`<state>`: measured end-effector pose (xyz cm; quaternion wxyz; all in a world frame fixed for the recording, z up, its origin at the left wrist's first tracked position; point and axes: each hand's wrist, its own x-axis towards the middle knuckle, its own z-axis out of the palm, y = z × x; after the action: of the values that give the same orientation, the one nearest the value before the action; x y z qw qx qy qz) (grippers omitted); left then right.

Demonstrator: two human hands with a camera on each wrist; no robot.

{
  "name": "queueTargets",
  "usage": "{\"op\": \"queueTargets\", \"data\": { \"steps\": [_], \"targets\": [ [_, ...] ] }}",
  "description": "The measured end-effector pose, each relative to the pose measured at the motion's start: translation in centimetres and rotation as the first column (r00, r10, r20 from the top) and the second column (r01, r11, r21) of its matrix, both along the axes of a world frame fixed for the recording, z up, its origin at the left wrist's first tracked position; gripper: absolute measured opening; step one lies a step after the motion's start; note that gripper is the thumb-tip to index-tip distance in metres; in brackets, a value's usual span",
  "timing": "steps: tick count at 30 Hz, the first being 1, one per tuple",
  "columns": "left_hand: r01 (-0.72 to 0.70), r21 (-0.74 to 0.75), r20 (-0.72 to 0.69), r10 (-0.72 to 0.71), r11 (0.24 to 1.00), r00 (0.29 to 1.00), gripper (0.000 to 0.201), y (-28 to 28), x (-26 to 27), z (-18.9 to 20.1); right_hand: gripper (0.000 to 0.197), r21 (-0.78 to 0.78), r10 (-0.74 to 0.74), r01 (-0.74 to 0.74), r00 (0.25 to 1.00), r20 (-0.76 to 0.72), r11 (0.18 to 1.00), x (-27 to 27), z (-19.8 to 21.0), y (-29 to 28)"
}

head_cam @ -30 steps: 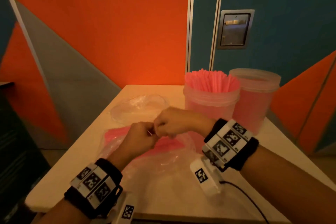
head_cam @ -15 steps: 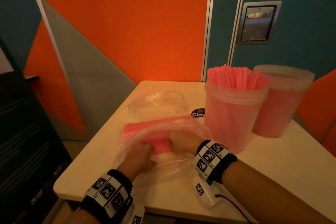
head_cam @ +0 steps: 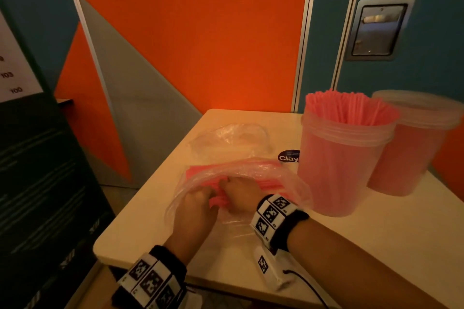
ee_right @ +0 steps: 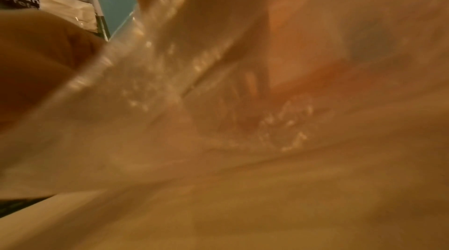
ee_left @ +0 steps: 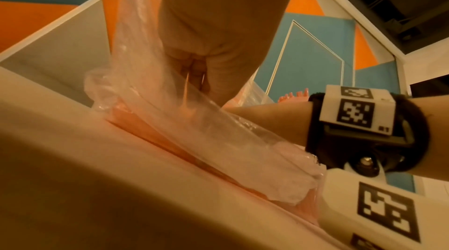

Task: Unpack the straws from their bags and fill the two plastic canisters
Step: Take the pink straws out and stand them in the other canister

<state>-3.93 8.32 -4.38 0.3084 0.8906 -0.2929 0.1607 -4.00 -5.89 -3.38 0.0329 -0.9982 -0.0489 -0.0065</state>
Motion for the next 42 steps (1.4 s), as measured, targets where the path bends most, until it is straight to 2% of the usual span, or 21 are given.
{"op": "queueTargets", "data": {
  "steps": [2, 4, 7, 10, 13, 16, 18, 20, 22, 24, 26, 27, 29, 31, 33, 35, 37, 39, 41, 42],
  "targets": [
    [-0.011, -0.017, -0.015, 0.011, 1.000, 1.000, 0.026, 0.2, 0.4, -0.4, 0.041, 0.028, 0.005, -0.007, 0.998, 0.065, 1.000, 0.0, 0.1, 0.0],
    [-0.010, -0.027, -0.022, 0.009, 1.000, 1.000, 0.031, 0.3, 0.6, -0.6, 0.040, 0.033, 0.008, -0.009, 1.000, 0.030, 0.999, 0.3, 0.0, 0.0],
    [0.000, -0.029, 0.018, 0.001, 1.000, 1.000, 0.044, 0.5, 0.8, -0.9, 0.029, 0.047, -0.010, 0.013, 0.998, -0.065, 0.999, 0.5, -0.4, 0.0],
    [0.034, -0.022, 0.100, -0.031, 0.999, 0.995, 0.055, 0.7, 1.4, -1.4, 0.017, 0.070, -0.008, 0.014, 0.996, -0.086, 0.997, 0.5, -0.4, 0.1],
    [0.059, -0.044, 0.071, -0.056, 0.997, 0.996, 0.059, 0.9, 1.8, -2.0, 0.017, 0.066, -0.017, 0.023, 0.995, -0.094, 0.998, 0.5, -0.5, 0.1],
    [0.039, -0.031, -0.017, -0.040, 0.999, 0.999, 0.065, 0.8, 1.4, -1.6, 0.017, 0.089, -0.024, 0.034, 0.994, -0.110, 0.995, 0.2, -0.6, -0.2],
    [0.010, -0.027, -0.058, -0.012, 1.000, 0.998, 0.061, 0.6, 0.8, -0.9, 0.011, 0.132, -0.030, 0.051, 0.987, -0.156, 0.990, 0.1, -0.5, -0.5],
    [-0.027, -0.053, -0.101, 0.021, 0.998, 0.995, 0.069, 0.6, 0.0, 0.1, 0.020, 0.193, -0.003, 0.046, 0.976, -0.217, 0.980, 0.1, -0.1, -0.9],
    [-0.026, -0.178, -0.126, 0.004, 0.984, 0.992, 0.076, 0.6, -0.4, 0.9, 0.037, 0.235, 0.041, 0.017, 0.969, -0.242, 0.972, -0.3, 0.6, -1.5],
    [-0.010, -0.332, -0.144, -0.041, 0.943, 0.989, 0.077, 0.5, -0.5, 1.5, 0.039, 0.253, 0.085, -0.031, 0.975, -0.204, 0.967, -0.9, 1.4, -1.9],
    [-0.027, -0.557, -0.243, -0.132, 0.830, 0.961, 0.075, 0.1, -0.4, 2.2, 0.036, 0.254, 0.096, -0.051, 0.981, -0.168, 0.966, -1.7, 2.1, -2.1],
    [-0.052, -0.664, -0.314, -0.214, 0.746, 0.925, 0.075, -0.2, -0.3, 2.7, 0.034, 0.255, 0.095, -0.057, 0.986, -0.140, 0.965, -2.1, 2.4, -2.3],
    [-0.107, -0.786, -0.422, -0.403, 0.609, 0.812, 0.074, -0.5, -0.3, 3.9, 0.034, 0.308, 0.080, -0.054, 0.994, -0.073, 0.950, -3.0, 3.0, -2.9],
    [-0.152, -0.823, -0.476, -0.520, 0.547, 0.710, 0.062, -0.9, -0.5, 4.8, 0.037, 0.427, 0.049, -0.035, 0.999, -0.023, 0.903, -4.2, 3.5, -3.5],
    [-0.184, -0.814, -0.509, -0.524, 0.551, 0.683, 0.043, -1.3, -0.6, 5.1, 0.041, 0.604, 0.066, -0.086, 0.996, 0.056, 0.792, -5.6, 4.1, -4.2],
    [-0.120, -0.736, -0.527, -0.454, 0.666, 0.719, 0.032, -2.1, -0.6, 4.7, 0.034, 0.769, 0.074, -0.164, 0.986, 0.151, 0.618, -7.5, 4.8, -4.7],
    [0.007, -0.575, -0.522, -0.374, 0.818, 0.766, 0.028, -3.0, -0.7, 3.7, 0.009, 0.867, 0.023, -0.276, 0.956, 0.294, 0.416, -9.8, 5.8, -5.0],
    [0.172, -0.297, -0.457, -0.298, 0.939, 0.838, 0.022, -4.2, -0.6, 2.6, 0.007, 0.888, -0.075, -0.426, 0.893, 0.443, 0.175, -12.1, 6.7, -5.6],
    [0.251, 0.008, -0.369, -0.231, 0.968, 0.900, 0.014, -5.5, -0.7, 2.0, 0.017, 0.855, -0.191, -0.500, 0.861, 0.472, -0.138, -13.9, 7.3, -6.5],
    [0.256, 0.103, -0.343, -0.208, 0.961, 0.916, 0.018, -6.1, -0.8, 1.9, 0.026, 0.828, -0.243, -0.498, 0.863, 0.443, -0.258, -14.5, 7.3, -7.1]
  ]
}}
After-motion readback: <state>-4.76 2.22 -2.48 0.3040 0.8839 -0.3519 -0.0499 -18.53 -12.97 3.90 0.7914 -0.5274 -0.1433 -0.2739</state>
